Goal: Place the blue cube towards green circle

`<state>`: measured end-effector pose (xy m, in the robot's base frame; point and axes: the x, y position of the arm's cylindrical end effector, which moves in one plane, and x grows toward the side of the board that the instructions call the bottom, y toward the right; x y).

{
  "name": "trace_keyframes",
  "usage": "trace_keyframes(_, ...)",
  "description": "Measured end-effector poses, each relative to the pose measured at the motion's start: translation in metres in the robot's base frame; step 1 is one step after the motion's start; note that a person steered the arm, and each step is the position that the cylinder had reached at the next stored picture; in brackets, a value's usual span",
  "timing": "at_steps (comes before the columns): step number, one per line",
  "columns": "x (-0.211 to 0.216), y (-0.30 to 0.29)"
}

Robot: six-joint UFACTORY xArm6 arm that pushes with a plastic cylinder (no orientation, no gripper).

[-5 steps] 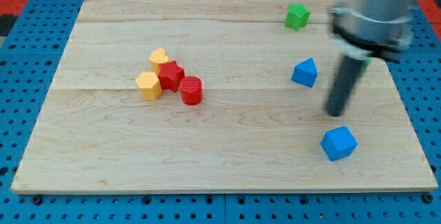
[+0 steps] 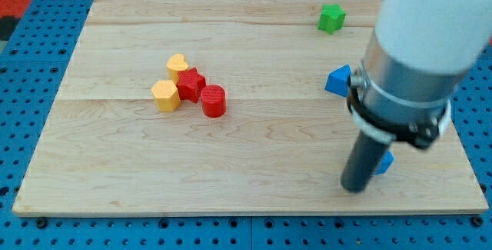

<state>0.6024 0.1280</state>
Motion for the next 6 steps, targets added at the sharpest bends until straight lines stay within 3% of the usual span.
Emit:
trace_keyframes(1, -0.017, 0.025)
trace_keyframes(2, -0.074, -0.007)
trace_keyframes(3, -0.046, 0.018)
trace_keyframes(4, -0.047, 0.027)
trace_keyframes(5, -0.119, 0.034)
trace_keyframes(6, -0.134, 0.068)
